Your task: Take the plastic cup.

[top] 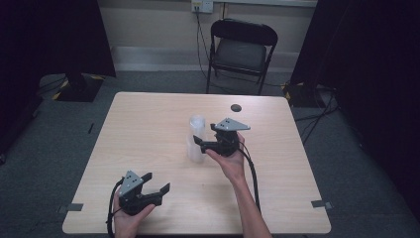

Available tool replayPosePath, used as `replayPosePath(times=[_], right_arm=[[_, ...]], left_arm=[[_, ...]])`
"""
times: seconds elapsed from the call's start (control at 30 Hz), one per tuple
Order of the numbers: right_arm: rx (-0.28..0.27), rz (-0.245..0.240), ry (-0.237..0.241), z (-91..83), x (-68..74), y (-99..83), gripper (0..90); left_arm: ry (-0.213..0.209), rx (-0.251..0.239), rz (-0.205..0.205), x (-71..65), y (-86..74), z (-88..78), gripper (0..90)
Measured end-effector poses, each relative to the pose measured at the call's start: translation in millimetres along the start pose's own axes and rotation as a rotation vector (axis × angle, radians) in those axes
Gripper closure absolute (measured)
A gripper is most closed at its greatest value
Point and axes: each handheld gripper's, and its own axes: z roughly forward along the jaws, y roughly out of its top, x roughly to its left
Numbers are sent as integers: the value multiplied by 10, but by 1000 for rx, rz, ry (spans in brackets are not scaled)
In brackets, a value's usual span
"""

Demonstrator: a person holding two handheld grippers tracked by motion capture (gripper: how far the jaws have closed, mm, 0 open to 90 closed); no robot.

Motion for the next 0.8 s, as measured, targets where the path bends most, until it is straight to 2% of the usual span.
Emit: replayPosePath(times=[0.17,0.23,0.4,0.43,0.8], right_arm=[[-2,1,3,73,0,45,184],[0,-2,18,146,-9,62,181],[9,15,33,251,-29,55,180],[11,3,35,285,-18,54,188],[32,-1,29,424,-15,-20,202]], left_arm=[[-2,-1,-1,-11,1,6,205],[-1,-2,6,-17,4,3,205],[3,-6,2,-19,7,-3,205],[3,-6,3,-18,6,-4,205],[6,-11,-5,6,-4,-22,205]])
